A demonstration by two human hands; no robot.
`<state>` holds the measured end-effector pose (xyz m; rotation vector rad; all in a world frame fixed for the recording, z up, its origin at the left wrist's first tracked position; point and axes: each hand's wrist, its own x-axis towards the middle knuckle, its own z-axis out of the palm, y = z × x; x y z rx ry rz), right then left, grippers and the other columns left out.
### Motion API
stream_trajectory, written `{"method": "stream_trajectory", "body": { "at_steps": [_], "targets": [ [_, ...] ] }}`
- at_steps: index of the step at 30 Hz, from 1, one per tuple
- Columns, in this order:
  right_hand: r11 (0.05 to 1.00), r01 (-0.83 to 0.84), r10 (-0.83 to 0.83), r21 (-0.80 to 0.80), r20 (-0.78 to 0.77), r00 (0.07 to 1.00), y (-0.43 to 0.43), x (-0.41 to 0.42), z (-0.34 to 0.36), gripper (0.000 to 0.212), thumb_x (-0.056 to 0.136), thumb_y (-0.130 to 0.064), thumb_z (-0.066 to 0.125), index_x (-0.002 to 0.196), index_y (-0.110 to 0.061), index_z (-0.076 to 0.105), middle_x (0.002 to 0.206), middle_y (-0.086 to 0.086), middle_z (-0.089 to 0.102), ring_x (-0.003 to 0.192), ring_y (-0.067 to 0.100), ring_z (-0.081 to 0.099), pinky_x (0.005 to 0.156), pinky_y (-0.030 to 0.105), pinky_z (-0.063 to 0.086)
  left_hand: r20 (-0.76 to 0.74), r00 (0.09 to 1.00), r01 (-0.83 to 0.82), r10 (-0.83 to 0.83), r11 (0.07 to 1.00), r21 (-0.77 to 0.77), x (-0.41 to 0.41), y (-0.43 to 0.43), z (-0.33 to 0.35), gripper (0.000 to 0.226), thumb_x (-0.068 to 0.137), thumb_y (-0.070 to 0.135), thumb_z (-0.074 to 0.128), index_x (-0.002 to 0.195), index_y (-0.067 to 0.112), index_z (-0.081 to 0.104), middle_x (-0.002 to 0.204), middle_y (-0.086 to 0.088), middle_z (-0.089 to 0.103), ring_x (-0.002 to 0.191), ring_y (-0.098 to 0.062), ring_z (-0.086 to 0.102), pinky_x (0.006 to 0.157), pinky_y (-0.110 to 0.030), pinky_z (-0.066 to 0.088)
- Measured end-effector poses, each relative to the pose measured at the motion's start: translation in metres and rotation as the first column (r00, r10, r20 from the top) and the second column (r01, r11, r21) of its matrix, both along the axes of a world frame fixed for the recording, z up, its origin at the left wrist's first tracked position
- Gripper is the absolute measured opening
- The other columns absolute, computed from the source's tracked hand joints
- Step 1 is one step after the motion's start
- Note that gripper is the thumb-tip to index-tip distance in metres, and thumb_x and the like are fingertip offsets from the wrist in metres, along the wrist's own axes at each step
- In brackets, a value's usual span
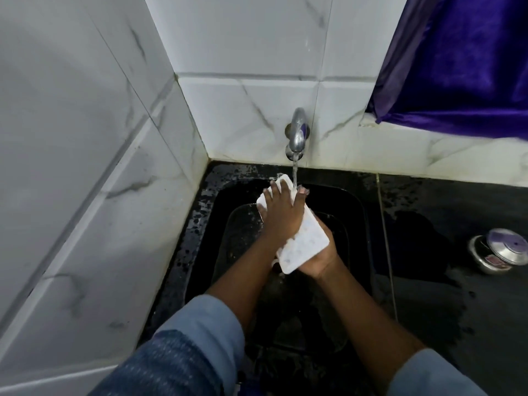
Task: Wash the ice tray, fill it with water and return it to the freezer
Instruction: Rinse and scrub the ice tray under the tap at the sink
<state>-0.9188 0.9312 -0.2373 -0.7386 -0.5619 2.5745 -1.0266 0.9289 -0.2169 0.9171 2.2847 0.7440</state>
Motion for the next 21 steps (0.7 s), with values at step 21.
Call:
{"method": "stream_trajectory", "body": {
  "at_steps": [21],
  "targets": [
    [0.986,0.021,-0.036,-0.168,-0.088,0.995,0.01,-0.005,-0.022,0.046,0.107,-0.026,0.044,0.148,-0.01,0.056,0.149,0.019,0.056,0.135,0.038,0.054,0.124,0.053,0.03,-0.358,0.934,-0.015,-0.007,0.998,-0.058,-0.043,0.029,-0.009,0.069,0.109,0.055,0.021,0.169,0.02,0.022,0.176,-0.016,0.014,0.161,-0.044,0.009,0.121,-0.074,0.008]
  ]
}}
